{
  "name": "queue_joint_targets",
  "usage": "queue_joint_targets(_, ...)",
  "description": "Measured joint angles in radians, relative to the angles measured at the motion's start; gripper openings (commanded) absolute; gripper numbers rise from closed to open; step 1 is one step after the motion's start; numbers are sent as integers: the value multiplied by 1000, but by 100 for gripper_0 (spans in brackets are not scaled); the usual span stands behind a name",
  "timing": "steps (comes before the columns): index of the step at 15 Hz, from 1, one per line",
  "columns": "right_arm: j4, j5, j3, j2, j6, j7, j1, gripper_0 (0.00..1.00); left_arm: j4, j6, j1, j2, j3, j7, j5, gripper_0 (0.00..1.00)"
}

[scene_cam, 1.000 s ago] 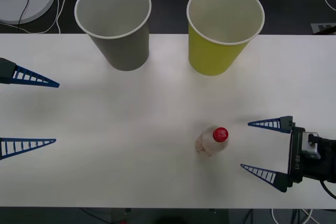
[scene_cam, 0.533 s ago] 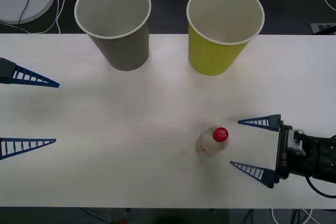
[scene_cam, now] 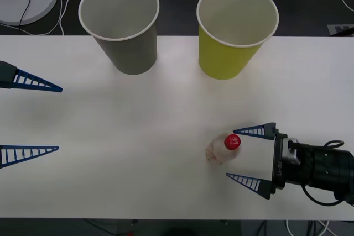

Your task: Put the can into the green bin and the plastic bottle into the gray bin

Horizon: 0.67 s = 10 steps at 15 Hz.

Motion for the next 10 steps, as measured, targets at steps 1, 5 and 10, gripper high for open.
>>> queue_joint_targets(1, 0, 0, 9, 4, 5, 3, -5, 100, 0, 0, 0, 0, 0, 0, 0, 100)
queue_joint_targets(5, 0, 1, 33, 22, 25, 17, -21, 100, 0, 0, 0, 0, 0, 0, 0, 100)
queue_joint_targets(10, 0, 8, 50, 47, 50, 31, -35, 100, 0, 0, 0, 0, 0, 0, 0, 100)
